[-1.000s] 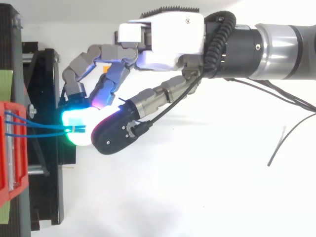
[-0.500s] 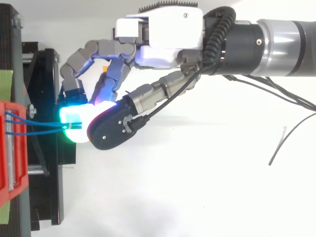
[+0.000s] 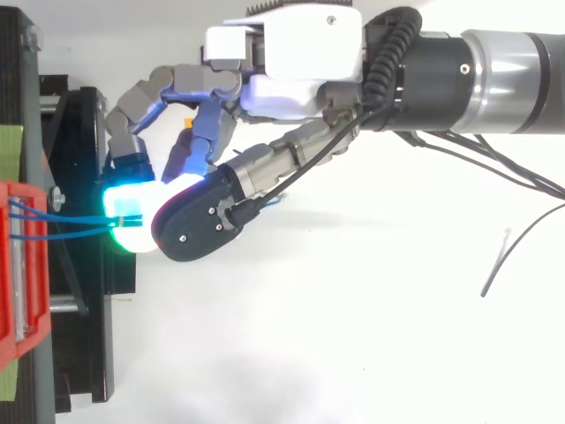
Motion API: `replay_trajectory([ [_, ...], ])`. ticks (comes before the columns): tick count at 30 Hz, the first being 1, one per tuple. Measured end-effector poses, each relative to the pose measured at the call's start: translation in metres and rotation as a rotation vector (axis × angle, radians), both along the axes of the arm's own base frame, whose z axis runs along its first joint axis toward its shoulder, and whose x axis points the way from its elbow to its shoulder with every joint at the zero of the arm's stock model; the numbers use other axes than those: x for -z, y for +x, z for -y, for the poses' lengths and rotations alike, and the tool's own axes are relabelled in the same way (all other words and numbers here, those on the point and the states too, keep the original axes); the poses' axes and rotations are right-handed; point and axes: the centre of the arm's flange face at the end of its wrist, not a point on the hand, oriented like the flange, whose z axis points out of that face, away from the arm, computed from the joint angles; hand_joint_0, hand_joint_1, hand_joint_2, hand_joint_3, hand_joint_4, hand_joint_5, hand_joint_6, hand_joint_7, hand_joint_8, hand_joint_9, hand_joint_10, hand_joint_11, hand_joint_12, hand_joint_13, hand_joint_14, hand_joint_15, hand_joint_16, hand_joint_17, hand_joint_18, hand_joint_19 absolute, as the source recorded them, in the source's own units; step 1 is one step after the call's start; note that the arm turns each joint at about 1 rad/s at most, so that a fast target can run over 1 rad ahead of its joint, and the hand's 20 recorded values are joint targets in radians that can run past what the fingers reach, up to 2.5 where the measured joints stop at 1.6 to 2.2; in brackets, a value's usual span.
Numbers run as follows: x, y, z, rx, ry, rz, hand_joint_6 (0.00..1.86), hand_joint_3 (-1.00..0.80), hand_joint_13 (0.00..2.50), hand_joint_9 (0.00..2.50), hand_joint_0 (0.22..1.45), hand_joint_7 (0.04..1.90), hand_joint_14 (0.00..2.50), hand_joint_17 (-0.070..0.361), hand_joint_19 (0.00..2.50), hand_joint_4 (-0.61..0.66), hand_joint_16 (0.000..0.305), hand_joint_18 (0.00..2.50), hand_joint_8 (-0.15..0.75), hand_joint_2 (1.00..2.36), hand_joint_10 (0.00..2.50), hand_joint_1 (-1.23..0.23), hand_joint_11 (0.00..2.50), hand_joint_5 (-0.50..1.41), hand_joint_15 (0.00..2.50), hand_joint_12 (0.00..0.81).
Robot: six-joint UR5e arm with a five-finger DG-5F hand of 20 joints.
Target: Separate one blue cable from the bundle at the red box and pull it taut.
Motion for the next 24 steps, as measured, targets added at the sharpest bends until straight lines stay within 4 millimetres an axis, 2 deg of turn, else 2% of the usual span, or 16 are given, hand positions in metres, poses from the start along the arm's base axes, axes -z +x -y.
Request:
replay_trajectory([
  [10, -0.002, -0.001, 0.002, 0.002, 0.012, -0.019, 0.88, -0.27, 1.23, 1.29, 0.65, 0.99, 0.02, 0.081, 0.66, -0.09, 0.036, 0.75, 0.242, 1.02, 0.02, -0.75, 1.41, -0.19, 1.48, 0.299],
  [16, -0.007, -0.001, 0.006, 0.001, 0.015, -0.031, 0.88, -0.27, 1.27, 1.29, 0.65, 0.98, 0.01, 0.085, 0.72, -0.09, 0.038, 0.79, 0.225, 1.02, 0.01, -0.75, 1.51, -0.19, 1.71, 0.292],
  [19, -0.010, -0.001, 0.008, -0.004, 0.014, -0.040, 0.88, -0.27, 1.28, 1.29, 0.65, 0.98, 0.00, 0.086, 0.74, -0.09, 0.038, 0.80, 0.221, 1.02, 0.00, -0.75, 1.67, -0.19, 1.75, 0.294],
  [24, -0.012, -0.002, 0.011, -0.009, 0.013, -0.052, 0.88, -0.27, 1.28, 1.28, 0.65, 0.97, 0.00, 0.087, 0.74, -0.09, 0.039, 0.81, 0.215, 1.02, 0.00, -0.75, 1.71, -0.19, 1.77, 0.290],
])
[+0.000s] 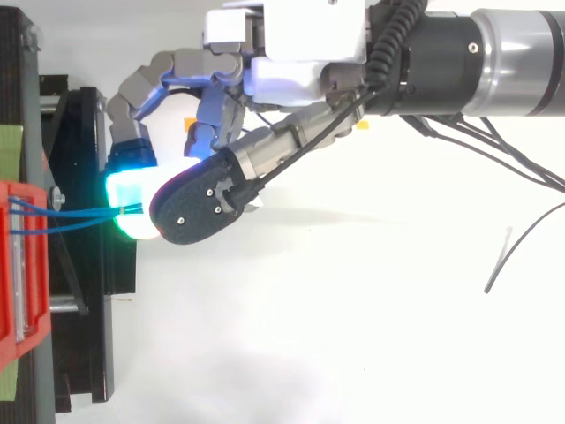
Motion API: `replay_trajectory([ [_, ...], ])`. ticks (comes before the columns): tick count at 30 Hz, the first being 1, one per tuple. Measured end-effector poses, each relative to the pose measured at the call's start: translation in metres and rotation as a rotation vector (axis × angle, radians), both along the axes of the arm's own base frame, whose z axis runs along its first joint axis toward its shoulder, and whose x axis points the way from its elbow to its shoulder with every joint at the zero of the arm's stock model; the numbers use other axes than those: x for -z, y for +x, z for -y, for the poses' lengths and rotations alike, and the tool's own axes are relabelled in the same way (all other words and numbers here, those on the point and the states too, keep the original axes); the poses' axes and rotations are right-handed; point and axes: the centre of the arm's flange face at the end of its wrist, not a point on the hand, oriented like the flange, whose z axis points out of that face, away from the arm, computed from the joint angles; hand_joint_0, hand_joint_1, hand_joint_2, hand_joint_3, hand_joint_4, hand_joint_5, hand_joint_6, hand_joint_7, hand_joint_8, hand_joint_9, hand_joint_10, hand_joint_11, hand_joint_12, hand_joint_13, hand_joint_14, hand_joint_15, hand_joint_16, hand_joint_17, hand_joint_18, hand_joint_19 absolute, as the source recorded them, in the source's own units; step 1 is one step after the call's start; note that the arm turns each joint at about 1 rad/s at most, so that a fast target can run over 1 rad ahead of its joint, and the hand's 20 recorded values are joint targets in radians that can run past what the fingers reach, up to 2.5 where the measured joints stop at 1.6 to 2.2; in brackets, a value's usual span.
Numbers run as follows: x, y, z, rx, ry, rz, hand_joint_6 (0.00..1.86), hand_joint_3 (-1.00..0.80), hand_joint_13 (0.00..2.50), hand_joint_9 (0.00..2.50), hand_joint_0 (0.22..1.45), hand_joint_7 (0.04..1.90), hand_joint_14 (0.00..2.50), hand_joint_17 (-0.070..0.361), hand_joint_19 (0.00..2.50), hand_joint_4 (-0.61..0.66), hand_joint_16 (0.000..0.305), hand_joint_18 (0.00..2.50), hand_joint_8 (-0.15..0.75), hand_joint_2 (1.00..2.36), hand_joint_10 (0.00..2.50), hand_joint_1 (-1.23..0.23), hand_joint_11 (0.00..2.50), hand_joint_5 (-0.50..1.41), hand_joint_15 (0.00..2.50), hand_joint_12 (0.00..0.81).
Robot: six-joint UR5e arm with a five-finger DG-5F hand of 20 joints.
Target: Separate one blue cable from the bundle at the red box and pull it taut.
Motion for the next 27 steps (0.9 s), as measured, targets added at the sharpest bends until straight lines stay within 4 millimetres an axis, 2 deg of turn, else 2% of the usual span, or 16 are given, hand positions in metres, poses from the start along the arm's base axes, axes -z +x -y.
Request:
replay_trajectory([
  [12, -0.018, -0.011, 0.005, 0.000, -0.035, -0.043, 0.88, -0.28, 1.28, 1.25, 0.65, 0.95, 0.00, 0.089, 0.75, -0.08, 0.039, 0.80, 0.212, 1.01, 0.12, -0.76, 1.69, -0.19, 1.78, 0.291],
  [15, -0.019, -0.012, 0.005, 0.001, -0.037, -0.047, 0.87, -0.31, 1.28, 1.25, 0.65, 0.96, 0.00, 0.089, 0.75, -0.04, 0.039, 0.80, 0.219, 1.01, 0.12, -0.75, 1.67, -0.19, 1.77, 0.294],
  [22, -0.018, -0.012, 0.006, 0.006, -0.039, -0.051, 0.82, -0.50, 1.28, 1.25, 0.58, 0.93, 0.00, 0.093, 0.78, 0.02, 0.041, 0.79, 0.231, 1.00, 0.08, -0.69, 1.67, -0.18, 1.74, 0.300],
  [27, -0.017, -0.013, 0.004, 0.005, -0.039, -0.061, 0.79, -0.50, 1.27, 1.25, 0.55, 0.95, 0.00, 0.097, 0.77, 0.02, 0.043, 0.80, 0.240, 1.00, 0.09, -0.67, 1.68, -0.17, 1.73, 0.309],
])
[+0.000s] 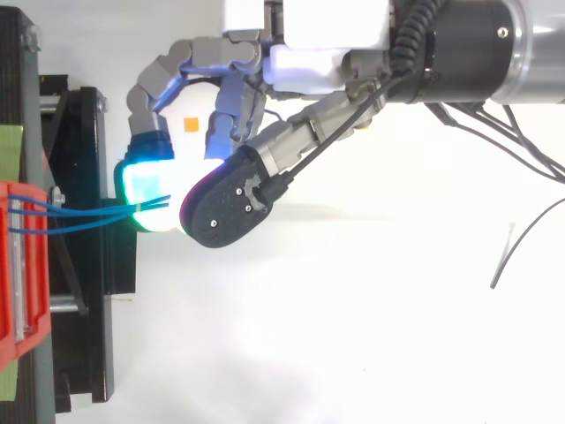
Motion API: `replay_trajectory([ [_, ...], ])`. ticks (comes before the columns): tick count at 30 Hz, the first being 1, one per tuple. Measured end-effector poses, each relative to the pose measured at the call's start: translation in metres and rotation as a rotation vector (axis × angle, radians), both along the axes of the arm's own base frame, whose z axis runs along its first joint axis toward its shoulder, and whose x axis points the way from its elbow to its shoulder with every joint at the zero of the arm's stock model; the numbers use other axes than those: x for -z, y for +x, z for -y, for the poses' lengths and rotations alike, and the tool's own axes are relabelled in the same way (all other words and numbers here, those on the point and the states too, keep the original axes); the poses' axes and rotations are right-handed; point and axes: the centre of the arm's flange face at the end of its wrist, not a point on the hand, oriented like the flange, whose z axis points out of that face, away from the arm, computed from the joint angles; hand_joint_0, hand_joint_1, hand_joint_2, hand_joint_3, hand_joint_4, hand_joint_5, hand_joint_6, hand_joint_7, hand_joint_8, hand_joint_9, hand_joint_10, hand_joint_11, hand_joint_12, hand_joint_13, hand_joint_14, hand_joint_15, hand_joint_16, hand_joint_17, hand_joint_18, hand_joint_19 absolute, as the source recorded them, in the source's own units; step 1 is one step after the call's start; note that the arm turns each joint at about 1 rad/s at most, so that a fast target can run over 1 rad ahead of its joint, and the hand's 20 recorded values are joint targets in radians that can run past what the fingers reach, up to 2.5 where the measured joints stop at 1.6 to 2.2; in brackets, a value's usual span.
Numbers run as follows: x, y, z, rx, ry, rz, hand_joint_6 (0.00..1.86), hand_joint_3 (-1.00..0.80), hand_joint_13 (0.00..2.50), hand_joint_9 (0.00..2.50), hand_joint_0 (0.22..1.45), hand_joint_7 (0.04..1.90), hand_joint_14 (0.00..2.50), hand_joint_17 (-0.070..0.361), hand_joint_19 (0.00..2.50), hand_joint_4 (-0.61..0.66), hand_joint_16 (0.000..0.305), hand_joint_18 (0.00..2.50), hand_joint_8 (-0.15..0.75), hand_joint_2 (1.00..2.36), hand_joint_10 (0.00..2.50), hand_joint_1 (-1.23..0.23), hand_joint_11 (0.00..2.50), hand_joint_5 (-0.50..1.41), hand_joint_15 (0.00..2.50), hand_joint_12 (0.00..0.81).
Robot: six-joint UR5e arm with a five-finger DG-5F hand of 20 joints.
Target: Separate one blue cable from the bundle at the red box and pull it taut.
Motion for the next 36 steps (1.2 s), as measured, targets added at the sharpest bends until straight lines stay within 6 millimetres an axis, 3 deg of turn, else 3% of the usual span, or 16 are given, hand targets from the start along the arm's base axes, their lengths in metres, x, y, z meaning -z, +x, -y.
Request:
replay_trajectory([
  [9, 0.0020, -0.0009, -0.0029, -0.003, 0.000, -0.012, 0.78, -0.50, 1.28, 1.26, 0.56, 0.97, 0.00, 0.099, 0.78, 0.03, 0.044, 0.80, 0.234, 1.00, 0.05, -0.73, 1.67, -0.17, 1.71, 0.307],
  [14, 0.0023, -0.0009, -0.0038, -0.004, 0.000, -0.014, 0.78, -0.41, 1.29, 1.31, 0.61, 0.99, 0.00, 0.095, 0.79, 0.03, 0.042, 0.80, 0.233, 1.01, 0.00, -0.65, 1.72, -0.16, 1.72, 0.288],
  [32, -0.0002, -0.0005, -0.0018, -0.001, 0.005, -0.010, 0.79, -0.46, 1.30, 1.31, 0.58, 0.99, 0.00, 0.098, 0.80, 0.04, 0.044, 0.82, 0.235, 1.00, 0.00, -0.62, 1.72, -0.16, 1.69, 0.301],
  [36, -0.0025, 0.0003, -0.0016, 0.000, 0.005, -0.005, 0.80, -0.40, 1.31, 1.33, 0.60, 1.00, 0.00, 0.098, 0.80, 0.03, 0.043, 0.82, 0.231, 1.01, 0.00, -0.62, 1.72, -0.15, 1.69, 0.286],
])
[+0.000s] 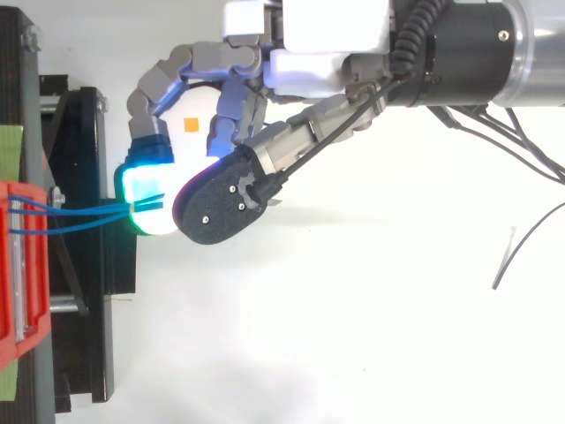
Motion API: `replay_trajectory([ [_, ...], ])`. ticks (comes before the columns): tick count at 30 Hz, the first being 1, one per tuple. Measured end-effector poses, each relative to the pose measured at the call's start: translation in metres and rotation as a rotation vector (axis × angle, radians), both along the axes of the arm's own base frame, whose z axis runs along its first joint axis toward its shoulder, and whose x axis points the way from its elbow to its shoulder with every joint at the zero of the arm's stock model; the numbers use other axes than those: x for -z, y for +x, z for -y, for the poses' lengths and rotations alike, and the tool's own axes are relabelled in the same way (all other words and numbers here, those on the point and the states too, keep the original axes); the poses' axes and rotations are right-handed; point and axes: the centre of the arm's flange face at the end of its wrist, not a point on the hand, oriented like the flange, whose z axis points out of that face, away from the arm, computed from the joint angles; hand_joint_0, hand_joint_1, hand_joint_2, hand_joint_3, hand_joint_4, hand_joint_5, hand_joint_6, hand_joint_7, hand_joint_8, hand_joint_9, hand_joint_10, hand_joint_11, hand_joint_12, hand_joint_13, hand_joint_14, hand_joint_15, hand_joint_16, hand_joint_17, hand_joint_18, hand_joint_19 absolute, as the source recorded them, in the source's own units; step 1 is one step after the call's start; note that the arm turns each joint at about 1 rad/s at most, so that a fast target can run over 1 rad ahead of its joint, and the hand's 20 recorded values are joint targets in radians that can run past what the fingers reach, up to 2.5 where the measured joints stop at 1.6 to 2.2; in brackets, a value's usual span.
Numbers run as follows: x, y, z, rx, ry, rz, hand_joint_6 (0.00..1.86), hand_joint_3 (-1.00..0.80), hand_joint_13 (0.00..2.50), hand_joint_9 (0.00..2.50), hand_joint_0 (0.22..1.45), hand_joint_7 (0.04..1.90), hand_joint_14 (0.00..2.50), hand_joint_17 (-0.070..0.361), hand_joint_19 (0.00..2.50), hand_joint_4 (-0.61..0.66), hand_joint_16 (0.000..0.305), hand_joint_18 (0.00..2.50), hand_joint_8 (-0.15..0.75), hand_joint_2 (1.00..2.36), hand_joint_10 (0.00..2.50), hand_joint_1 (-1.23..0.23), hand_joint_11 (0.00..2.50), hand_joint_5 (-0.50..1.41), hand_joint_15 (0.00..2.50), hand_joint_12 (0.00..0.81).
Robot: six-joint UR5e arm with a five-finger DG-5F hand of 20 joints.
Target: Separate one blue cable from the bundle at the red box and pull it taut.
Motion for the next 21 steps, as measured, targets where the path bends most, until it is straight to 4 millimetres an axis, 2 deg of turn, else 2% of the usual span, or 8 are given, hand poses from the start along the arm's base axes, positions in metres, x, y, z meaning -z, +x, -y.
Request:
replay_trajectory([
  [6, -0.0032, 0.0011, 0.0000, 0.000, 0.002, 0.003, 0.83, -0.26, 1.31, 1.32, 0.60, 1.04, 0.00, 0.099, 0.79, 0.01, 0.044, 0.82, 0.234, 1.02, 0.00, -0.70, 1.74, -0.17, 1.70, 0.290],
  [11, -0.0031, 0.0011, -0.0001, 0.000, 0.003, 0.000, 0.84, -0.25, 1.31, 1.31, 0.61, 1.02, 0.00, 0.099, 0.79, 0.01, 0.044, 0.82, 0.226, 1.02, 0.00, -0.74, 1.73, -0.17, 1.69, 0.286],
  [21, -0.0031, 0.0017, -0.0031, -0.003, 0.003, 0.000, 0.88, -0.08, 1.33, 1.32, 0.63, 1.06, 0.01, 0.099, 0.80, -0.15, 0.044, 0.84, 0.226, 1.02, 0.00, -0.79, 1.75, -0.18, 1.70, 0.287],
])
